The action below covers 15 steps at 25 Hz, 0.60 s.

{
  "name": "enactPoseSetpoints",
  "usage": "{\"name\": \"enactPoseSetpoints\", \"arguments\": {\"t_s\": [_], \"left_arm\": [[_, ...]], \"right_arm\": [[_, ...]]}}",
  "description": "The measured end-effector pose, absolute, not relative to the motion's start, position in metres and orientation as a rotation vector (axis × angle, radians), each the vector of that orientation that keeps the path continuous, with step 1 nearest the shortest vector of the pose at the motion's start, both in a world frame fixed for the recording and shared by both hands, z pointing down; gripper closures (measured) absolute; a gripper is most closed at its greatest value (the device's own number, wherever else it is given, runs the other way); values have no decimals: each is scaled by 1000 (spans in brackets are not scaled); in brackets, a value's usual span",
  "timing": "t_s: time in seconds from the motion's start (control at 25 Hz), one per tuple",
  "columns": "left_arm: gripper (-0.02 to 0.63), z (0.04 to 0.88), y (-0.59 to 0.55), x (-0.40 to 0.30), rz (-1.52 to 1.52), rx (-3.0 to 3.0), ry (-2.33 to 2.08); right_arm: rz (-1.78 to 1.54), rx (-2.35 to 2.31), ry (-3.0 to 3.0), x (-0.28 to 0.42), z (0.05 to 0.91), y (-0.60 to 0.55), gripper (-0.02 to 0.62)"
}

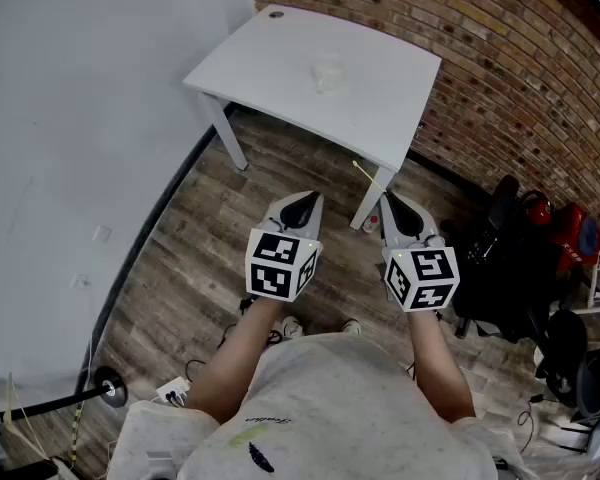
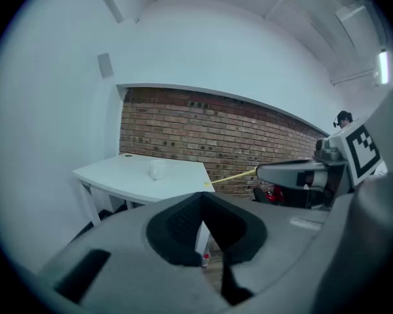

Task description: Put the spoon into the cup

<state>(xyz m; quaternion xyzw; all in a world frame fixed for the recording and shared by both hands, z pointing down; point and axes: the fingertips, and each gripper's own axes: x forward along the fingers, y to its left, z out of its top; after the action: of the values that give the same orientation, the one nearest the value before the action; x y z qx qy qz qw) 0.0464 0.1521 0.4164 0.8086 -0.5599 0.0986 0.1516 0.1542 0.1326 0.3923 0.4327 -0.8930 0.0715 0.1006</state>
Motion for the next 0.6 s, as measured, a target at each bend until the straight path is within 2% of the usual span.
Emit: {"name": "enactPoseSetpoints", "arguments": {"t_s": [0.6], "left_arm": [[611, 419, 157, -36, 262, 2356, -1559]], "right_arm": [[193, 1344, -2600, 77, 391, 139, 580]]}}
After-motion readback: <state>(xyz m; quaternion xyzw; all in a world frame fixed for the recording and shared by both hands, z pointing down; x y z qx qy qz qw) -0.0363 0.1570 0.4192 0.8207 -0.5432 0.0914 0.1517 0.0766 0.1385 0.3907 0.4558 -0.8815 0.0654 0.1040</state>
